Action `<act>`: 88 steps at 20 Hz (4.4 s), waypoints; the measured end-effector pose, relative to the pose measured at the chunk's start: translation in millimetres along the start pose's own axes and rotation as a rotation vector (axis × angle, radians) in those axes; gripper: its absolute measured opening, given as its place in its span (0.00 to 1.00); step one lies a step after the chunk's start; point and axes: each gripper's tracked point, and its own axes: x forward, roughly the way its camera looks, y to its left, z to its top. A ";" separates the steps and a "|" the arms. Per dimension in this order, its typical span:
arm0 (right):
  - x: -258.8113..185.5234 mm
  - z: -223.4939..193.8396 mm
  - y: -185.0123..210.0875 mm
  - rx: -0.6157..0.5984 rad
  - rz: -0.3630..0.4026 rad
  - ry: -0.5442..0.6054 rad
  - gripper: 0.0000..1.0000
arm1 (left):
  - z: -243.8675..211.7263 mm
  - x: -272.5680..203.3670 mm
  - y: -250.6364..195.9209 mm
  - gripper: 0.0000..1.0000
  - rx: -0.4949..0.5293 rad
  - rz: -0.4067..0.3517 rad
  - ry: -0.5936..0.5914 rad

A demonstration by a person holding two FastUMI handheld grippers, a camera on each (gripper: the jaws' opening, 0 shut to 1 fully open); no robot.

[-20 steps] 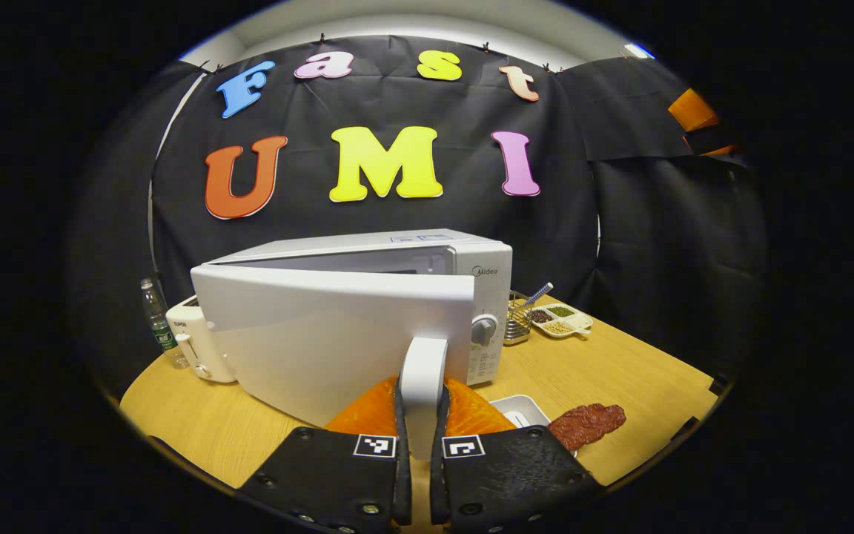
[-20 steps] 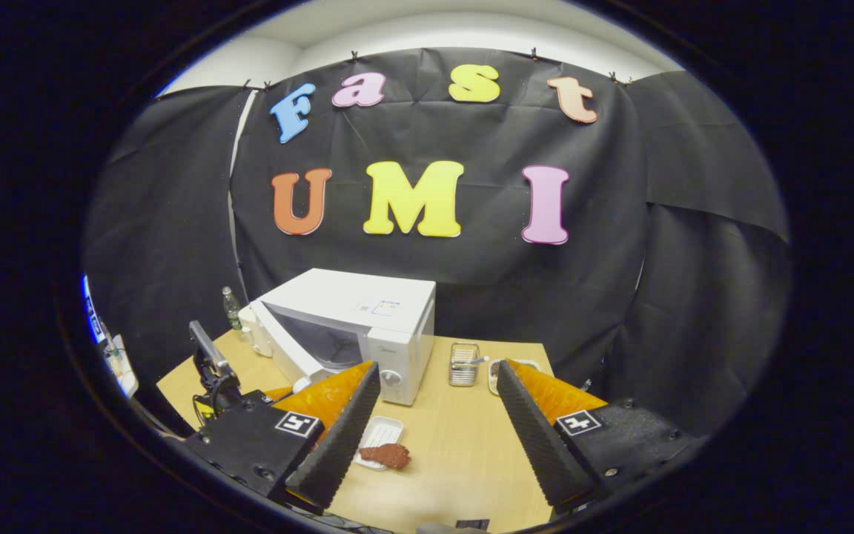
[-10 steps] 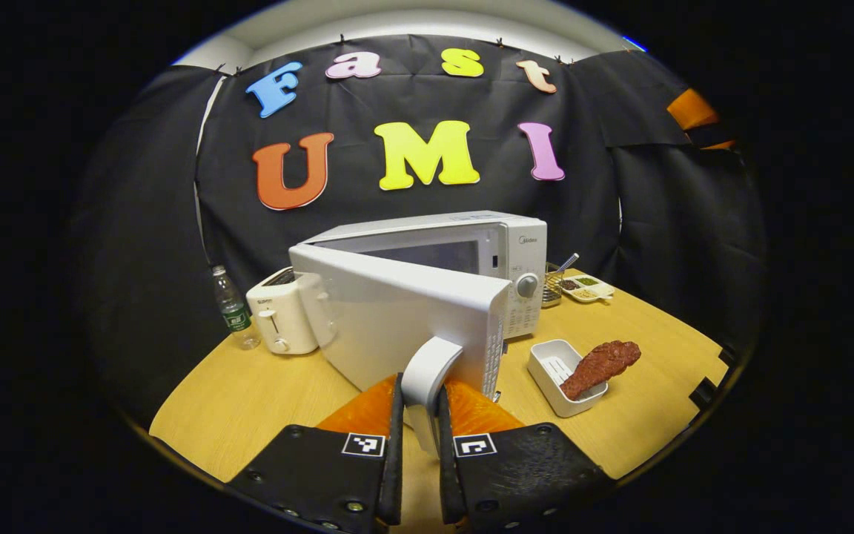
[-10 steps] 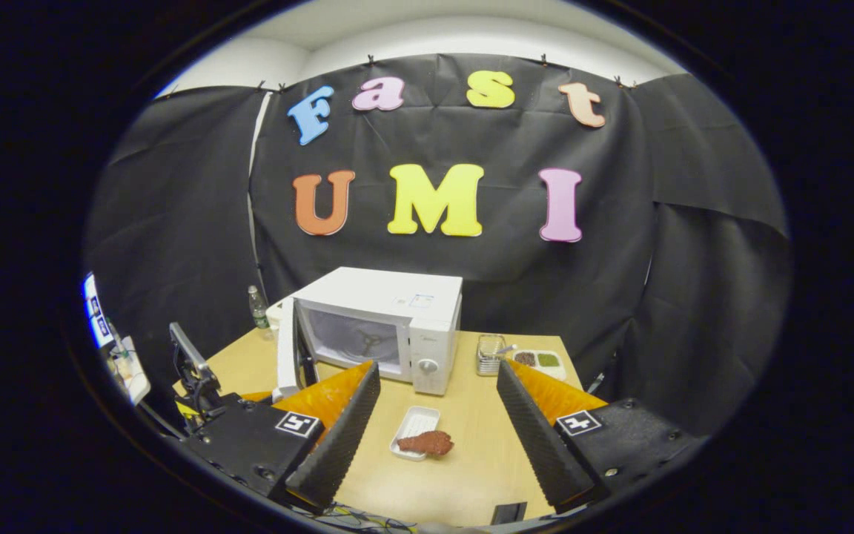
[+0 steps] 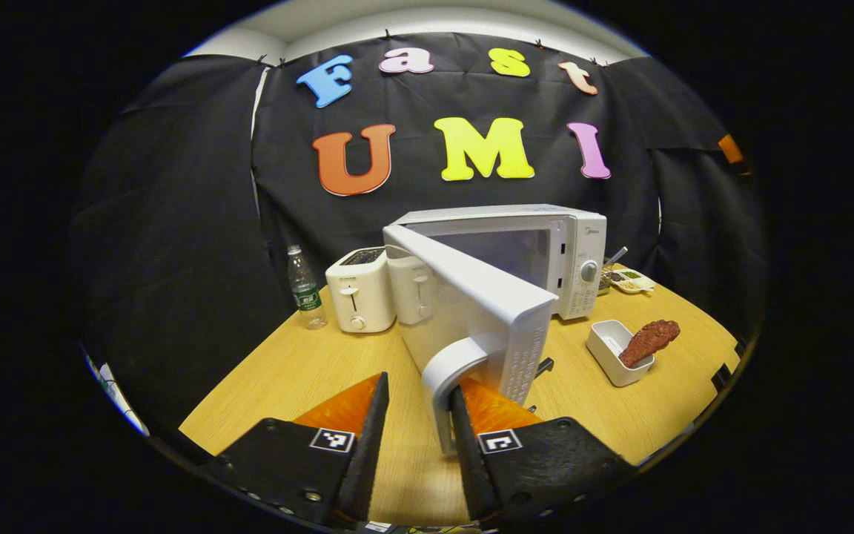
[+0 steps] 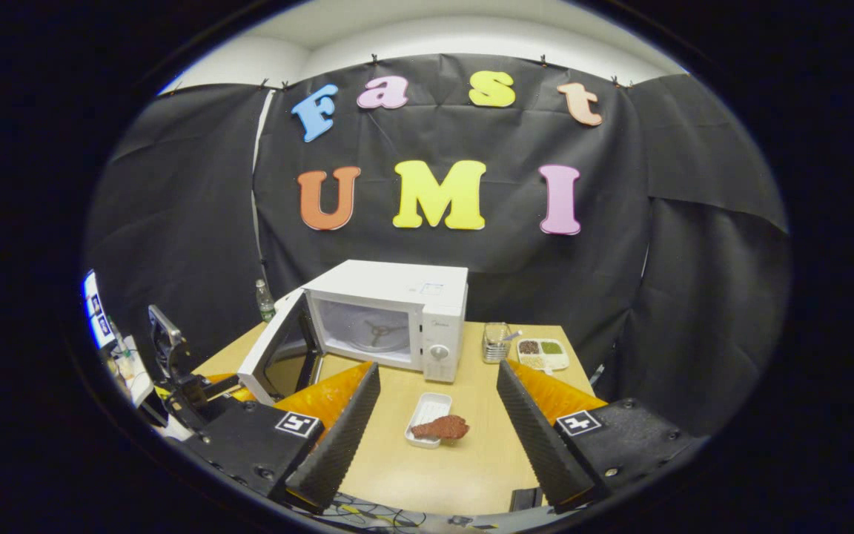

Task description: Open the microwave oven with the left hand, put the food in, and close the microwave oven.

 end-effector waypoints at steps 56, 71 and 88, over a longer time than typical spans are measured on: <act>259.3 -47.8 139.6 0.515 0.311 0.117 0.13 | 118.3 -107.2 64.2 0.95 0.076 0.008 -0.083; 458.1 -81.7 216.6 0.903 0.027 -0.044 0.13 | 76.2 -75.2 142.3 0.95 0.072 0.046 -0.030; 470.8 -88.3 184.6 0.423 -0.155 -0.139 0.92 | 69.6 -42.5 160.4 0.95 0.064 0.074 -0.020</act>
